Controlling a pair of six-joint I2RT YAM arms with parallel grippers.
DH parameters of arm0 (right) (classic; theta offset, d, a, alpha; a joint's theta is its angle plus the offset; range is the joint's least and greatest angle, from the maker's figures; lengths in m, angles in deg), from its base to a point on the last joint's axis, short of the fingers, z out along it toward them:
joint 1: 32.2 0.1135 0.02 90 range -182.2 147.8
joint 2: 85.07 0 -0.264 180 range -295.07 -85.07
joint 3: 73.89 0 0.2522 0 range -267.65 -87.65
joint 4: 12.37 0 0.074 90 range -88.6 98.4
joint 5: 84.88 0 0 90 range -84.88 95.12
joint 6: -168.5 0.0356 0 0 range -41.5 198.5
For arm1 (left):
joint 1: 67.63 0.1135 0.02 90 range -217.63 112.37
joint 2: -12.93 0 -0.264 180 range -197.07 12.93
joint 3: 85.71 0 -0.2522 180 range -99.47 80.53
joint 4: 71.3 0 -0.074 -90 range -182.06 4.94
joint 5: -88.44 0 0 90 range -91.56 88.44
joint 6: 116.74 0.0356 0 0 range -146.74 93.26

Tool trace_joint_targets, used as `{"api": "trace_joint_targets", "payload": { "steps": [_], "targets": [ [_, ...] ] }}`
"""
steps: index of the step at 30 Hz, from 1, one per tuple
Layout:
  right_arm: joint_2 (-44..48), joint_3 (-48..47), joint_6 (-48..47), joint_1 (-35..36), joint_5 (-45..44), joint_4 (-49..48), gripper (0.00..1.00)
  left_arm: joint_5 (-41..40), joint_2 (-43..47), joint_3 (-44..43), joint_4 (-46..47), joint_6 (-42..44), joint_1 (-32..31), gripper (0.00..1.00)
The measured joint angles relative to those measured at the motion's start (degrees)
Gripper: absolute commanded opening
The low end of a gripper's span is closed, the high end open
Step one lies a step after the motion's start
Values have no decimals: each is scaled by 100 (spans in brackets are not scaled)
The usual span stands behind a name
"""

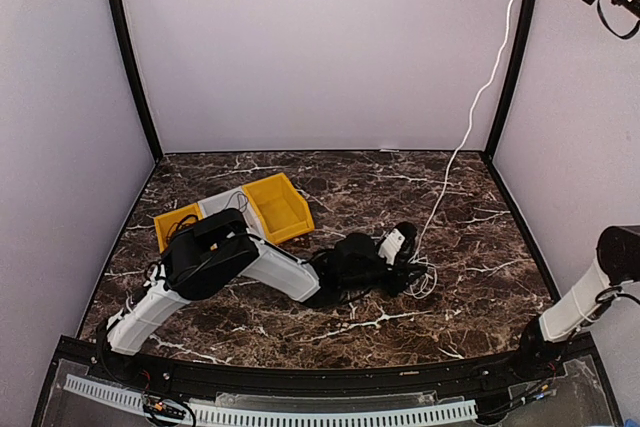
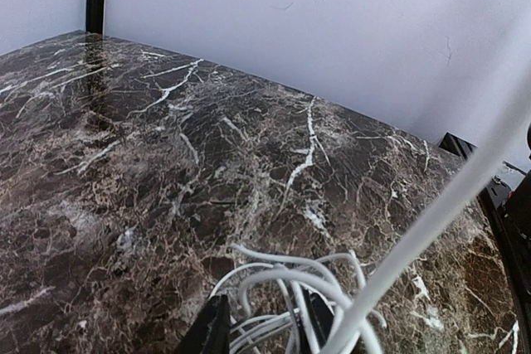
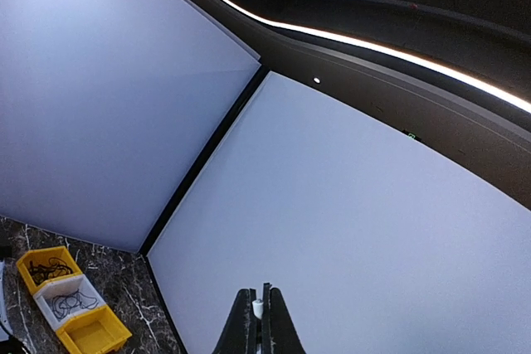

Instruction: Untangle the cables

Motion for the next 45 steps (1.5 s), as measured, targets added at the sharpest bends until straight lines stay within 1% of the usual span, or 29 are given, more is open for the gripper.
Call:
{"api": "trace_joint_targets", "payload": {
  "steps": [3,5,9,11,15,18,20,23,26,27,28,29,30,31,32,34,35,37,39,42,44,45],
  "targets": [
    [-114,37,179,-52,83,-129,0,61,0,118,20,-101,20,37],
    [-219,66,302,-105,83,-175,0,83,0,203,22,-162,20,38],
    [-293,203,509,-275,92,-330,0,87,72,531,308,-223,20,35],
    [-101,654,437,-302,74,-402,0,72,286,968,507,-243,20,34],
    [804,2780,-87,-304,-70,-352,0,-55,935,2009,761,-243,31,33],
    [1519,4870,-686,-315,-407,-212,0,-170,1447,2540,782,-234,31,33],
    [1808,6063,-1060,-326,-710,-68,0,-208,1753,2695,748,-216,31,33],
    [2122,7602,-1574,-387,-1298,166,0,-214,2186,2776,643,-192,31,33],
    [2435,8675,-2022,-525,-1862,376,0,-136,2448,2776,448,-146,39,34],
    [2573,8996,-2188,-601,-2070,413,5,-105,2503,2776,354,-125,42,35],
    [2660,9169,-2304,-658,-2212,426,15,-72,2522,2774,267,-103,42,36],
    [2743,9346,-2450,-715,-2382,424,30,-52,2524,2761,195,-85,42,37],
    [2789,9475,-2592,-752,-2533,428,42,-26,2524,2750,70,-70,42,37],
    [2798,9545,-2706,-774,-2658,455,52,-15,2524,2747,-31,-63,42,39],
    [2761,9578,-2944,-791,-2785,533,59,-4,2524,2739,-136,-52,42,40],
    [2636,9556,-3276,-791,-2846,699,68,-9,2524,2697,-302,-44,42,45],
    [2566,9525,-3499,-782,-2815,850,70,-13,2522,2664,-361,-44,42,48],
    [2446,9444,-3904,-693,-2756,1191,70,-28,2522,2594,-450,-44,42,52],
    [2409,9427,-4199,-422,-2736,1425,69,-55,2522,2559,-509,-61,42,54],
    [2358,9471,-4540,422,-2796,1626,69,-79,2522,2557,-608,-105,42,56],
    [2247,9595,-4618,990,-2789,1641,68,-96,2522,2557,-647,-155,42,58],
    [2155,9665,-4618,1191,-2776,1637,68,-96,2524,2562,-645,-186,44,60]
  ]
}}
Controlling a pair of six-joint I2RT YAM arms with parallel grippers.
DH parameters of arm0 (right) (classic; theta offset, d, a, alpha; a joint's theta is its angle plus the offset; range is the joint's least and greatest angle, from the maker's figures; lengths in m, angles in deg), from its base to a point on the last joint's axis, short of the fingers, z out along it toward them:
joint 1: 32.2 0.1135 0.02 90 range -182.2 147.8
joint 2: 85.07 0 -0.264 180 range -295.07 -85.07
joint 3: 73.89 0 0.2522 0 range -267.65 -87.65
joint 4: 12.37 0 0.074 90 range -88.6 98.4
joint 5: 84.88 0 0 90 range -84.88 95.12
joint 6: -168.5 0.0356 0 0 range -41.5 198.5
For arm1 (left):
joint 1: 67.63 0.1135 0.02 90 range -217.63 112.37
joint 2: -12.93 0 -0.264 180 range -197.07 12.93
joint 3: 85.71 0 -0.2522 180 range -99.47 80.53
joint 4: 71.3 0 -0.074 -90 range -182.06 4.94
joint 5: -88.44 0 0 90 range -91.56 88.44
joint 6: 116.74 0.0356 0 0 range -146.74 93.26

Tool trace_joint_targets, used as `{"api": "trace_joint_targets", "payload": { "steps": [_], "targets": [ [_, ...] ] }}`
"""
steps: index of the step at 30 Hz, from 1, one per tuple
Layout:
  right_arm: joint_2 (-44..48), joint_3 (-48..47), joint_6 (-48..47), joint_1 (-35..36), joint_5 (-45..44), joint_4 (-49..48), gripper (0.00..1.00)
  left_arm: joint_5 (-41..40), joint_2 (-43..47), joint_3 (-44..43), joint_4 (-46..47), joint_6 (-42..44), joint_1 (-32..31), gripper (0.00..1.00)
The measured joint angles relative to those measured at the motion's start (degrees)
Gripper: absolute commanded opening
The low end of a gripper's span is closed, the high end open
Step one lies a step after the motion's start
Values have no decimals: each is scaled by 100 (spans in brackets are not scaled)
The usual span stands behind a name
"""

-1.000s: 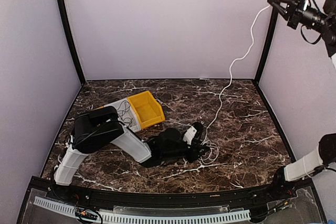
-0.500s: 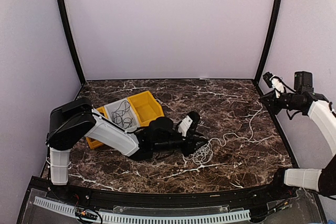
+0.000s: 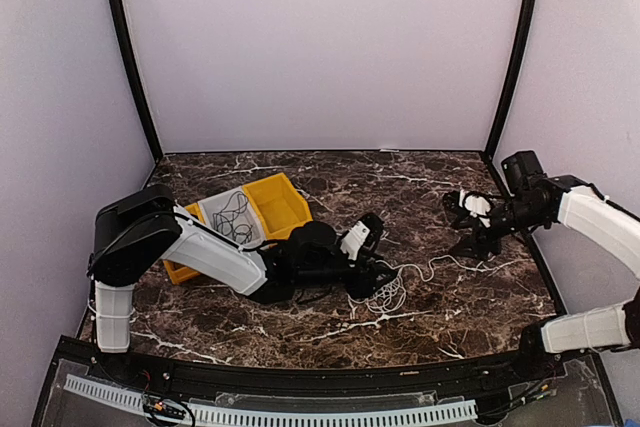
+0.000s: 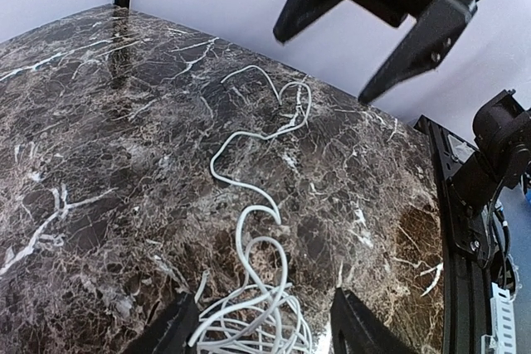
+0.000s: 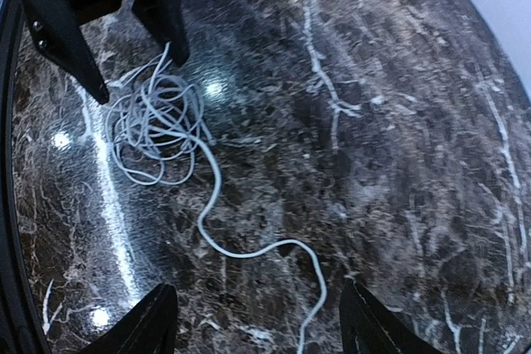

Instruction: Untangle the cables

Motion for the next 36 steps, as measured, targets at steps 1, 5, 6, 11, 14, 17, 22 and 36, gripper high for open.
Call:
{"api": "trace_joint_targets", "payload": {
  "steps": [1,5,6,11,14,17,22,36],
  "targets": [
    [-129,79,9,175,9,-9,67,-2,4,4,0,-26,0,63],
    [-710,302,219,634,0,-208,67,-74,68,98,17,-157,2,69],
    [-866,315,297,748,-2,-284,67,-107,101,127,17,-190,2,70],
    [-1602,310,623,1202,-7,-750,59,-216,181,136,17,-321,2,70],
    [-2068,280,841,1335,-120,-953,38,-219,190,133,24,-374,2,71],
    [-2343,212,1043,1370,-232,-1054,8,-214,190,131,26,-404,2,71],
    [-2251,42,1283,1370,-229,-1099,0,-186,138,11,74,-398,2,71],
    [-1233,-789,1521,1711,-413,153,0,452,-1495,-1517,1440,-317,70,38]
  ]
}}
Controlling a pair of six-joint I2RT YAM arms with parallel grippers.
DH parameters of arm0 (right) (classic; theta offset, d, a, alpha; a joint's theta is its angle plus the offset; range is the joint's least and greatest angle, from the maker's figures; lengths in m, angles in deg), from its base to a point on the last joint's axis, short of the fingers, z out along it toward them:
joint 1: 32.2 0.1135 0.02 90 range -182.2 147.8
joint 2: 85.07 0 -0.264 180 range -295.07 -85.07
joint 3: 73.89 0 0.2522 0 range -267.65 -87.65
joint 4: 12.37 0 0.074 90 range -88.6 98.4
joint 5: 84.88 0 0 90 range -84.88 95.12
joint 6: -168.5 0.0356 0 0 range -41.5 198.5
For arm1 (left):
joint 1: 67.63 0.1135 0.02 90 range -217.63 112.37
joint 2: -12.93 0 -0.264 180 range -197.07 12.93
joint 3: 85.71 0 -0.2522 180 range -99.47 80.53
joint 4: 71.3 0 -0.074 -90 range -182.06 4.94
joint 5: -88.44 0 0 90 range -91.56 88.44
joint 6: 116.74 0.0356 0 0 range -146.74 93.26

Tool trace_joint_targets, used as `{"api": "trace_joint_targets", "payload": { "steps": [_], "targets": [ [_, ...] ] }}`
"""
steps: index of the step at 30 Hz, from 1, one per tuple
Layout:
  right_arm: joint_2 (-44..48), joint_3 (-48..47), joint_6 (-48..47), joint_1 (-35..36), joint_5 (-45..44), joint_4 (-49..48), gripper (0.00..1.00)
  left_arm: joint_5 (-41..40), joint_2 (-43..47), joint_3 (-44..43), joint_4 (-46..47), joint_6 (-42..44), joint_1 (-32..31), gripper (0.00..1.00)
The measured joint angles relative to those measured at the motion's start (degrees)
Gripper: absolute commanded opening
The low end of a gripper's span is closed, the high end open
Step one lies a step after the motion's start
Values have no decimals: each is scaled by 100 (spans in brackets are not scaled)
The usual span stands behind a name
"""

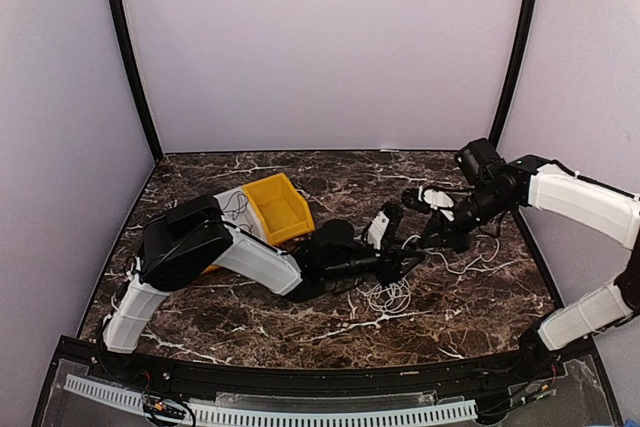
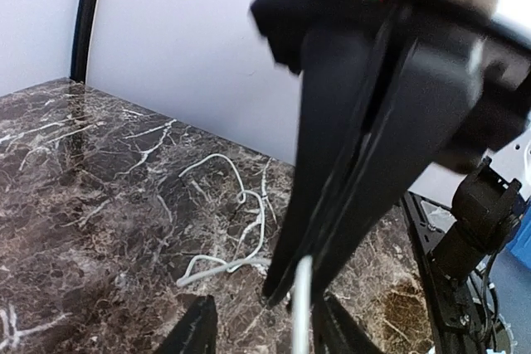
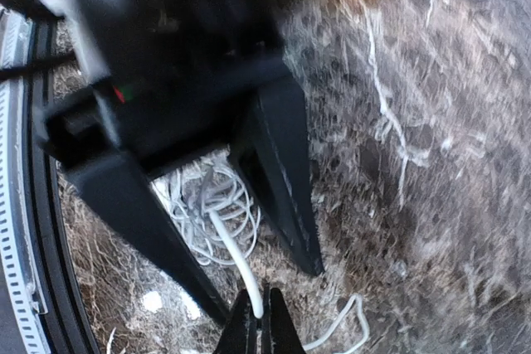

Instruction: Untangle the cables

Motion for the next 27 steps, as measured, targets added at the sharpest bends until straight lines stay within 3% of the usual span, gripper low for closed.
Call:
{"api": "trace_joint_targets", "payload": {
  "steps": [10,27],
  "targets": [
    [1016,-2236,-79,114,492,280,0,479,-660,164,352,-245,-9,27],
    [317,-5794,129,-466,575,494,0,551,-664,549,695,-501,7,33]
  ]
}}
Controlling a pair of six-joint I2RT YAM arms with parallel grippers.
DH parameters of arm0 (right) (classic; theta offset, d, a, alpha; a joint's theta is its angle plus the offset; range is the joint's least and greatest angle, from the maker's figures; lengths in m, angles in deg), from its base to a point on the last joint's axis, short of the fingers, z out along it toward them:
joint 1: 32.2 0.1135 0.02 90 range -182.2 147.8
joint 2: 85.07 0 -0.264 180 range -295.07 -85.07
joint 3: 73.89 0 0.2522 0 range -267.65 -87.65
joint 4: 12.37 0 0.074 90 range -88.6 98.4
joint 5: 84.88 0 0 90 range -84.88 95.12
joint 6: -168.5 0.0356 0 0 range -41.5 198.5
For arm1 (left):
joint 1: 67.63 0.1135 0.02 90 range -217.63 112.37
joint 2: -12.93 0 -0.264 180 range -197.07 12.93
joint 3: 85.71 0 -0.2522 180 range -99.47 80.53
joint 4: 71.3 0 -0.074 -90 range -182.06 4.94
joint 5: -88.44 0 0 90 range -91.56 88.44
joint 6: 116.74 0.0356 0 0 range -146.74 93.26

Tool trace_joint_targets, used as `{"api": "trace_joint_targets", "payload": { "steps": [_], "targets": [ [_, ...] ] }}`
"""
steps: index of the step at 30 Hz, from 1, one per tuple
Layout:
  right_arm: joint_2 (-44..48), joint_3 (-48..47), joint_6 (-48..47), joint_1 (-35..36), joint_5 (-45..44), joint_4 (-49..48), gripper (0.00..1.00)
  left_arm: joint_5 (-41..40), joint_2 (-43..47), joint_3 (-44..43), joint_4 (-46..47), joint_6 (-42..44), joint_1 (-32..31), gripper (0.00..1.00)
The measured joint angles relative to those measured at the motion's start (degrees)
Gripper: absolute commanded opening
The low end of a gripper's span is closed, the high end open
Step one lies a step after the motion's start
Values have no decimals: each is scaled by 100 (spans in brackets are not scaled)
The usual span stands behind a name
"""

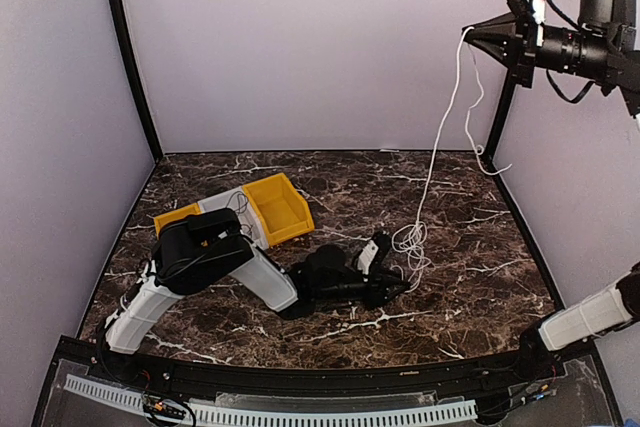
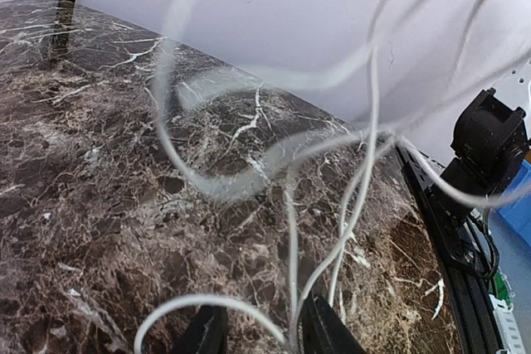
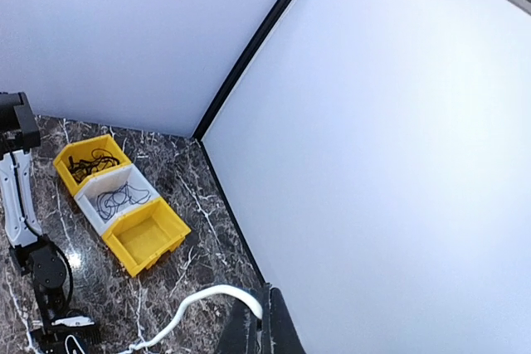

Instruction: Untangle the cables

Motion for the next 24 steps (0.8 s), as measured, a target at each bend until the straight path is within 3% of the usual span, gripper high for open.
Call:
{"api": "trace_joint_targets", "payload": {
  "steps": [8,12,13,17,20,24],
  "targets": [
    [-275,-208,216,-7,-39,-313,0,-118,234,570,308,42,0,22],
    [-619,-785,258,-68,-376,-448,0,-225,407,938,442,55,0,23],
    [-708,-975,264,-87,-455,-540,0,-264,452,1016,452,63,0,24],
    [-752,-1119,267,-120,-533,-942,0,-422,730,1469,483,138,0,47],
    [-581,-549,251,-118,-415,-1174,0,-570,1154,2055,522,201,-9,60],
    [-452,629,251,-105,-188,-1305,0,-994,2035,3008,667,334,-98,66]
  ]
}}
